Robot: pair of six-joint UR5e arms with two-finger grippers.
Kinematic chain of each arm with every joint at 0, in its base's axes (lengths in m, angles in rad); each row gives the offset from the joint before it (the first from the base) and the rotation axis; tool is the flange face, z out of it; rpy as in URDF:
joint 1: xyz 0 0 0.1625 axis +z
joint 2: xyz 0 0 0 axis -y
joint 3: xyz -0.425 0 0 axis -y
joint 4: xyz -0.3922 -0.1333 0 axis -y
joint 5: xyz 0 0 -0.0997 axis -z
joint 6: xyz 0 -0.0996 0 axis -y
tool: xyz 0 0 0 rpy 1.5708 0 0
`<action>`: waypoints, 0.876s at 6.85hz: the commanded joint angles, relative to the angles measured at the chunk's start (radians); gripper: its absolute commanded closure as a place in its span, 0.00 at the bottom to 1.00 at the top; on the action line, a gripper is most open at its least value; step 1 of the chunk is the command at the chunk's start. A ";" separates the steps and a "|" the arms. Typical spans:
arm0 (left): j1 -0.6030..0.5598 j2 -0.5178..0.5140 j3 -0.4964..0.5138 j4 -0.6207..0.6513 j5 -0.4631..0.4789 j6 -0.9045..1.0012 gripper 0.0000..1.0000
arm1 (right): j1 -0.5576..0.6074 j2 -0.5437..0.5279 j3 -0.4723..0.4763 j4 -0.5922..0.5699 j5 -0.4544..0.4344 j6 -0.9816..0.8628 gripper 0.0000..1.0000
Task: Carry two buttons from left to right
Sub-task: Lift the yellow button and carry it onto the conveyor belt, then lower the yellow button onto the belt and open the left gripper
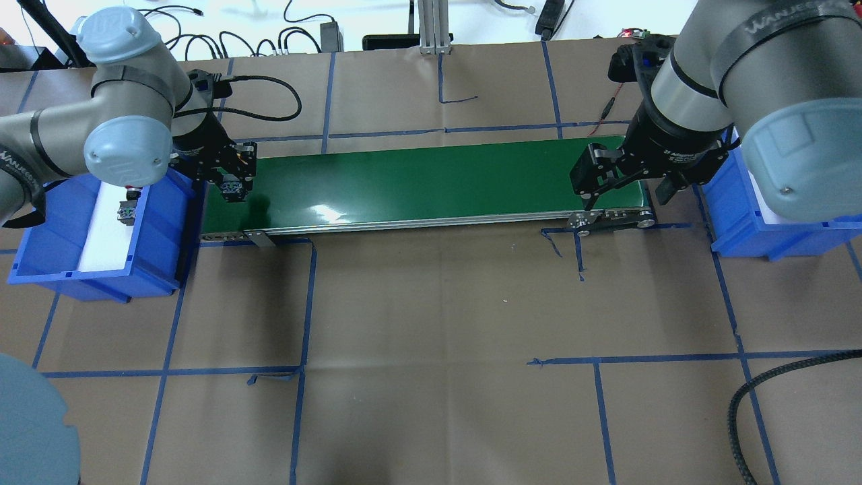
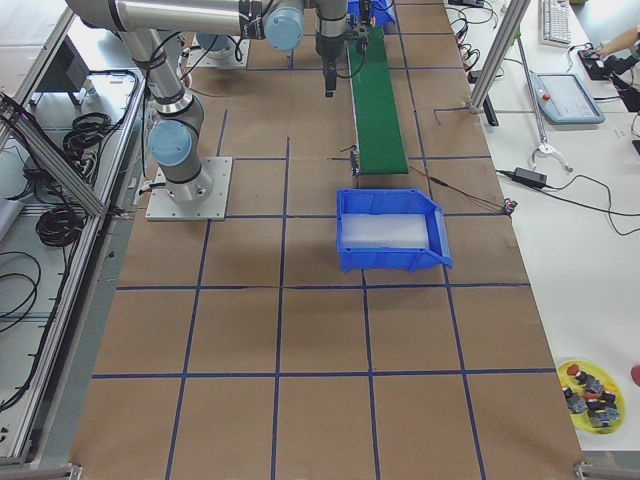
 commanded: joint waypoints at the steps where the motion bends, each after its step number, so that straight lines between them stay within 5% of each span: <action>1: -0.009 -0.052 -0.007 0.045 0.000 -0.028 0.89 | 0.000 0.000 0.000 0.000 0.000 0.000 0.00; 3: -0.019 -0.052 -0.010 0.050 0.001 -0.027 0.87 | 0.000 0.000 0.000 0.000 0.000 0.000 0.00; 4: -0.019 -0.051 -0.011 0.054 0.001 -0.028 0.56 | 0.000 0.000 0.000 0.000 0.000 -0.001 0.00; 5: -0.019 -0.051 -0.011 0.065 -0.003 -0.028 0.01 | 0.000 0.000 0.000 0.000 0.000 -0.001 0.00; 6: -0.019 -0.035 -0.008 0.064 -0.012 -0.027 0.00 | 0.000 0.000 -0.002 0.000 0.000 0.000 0.00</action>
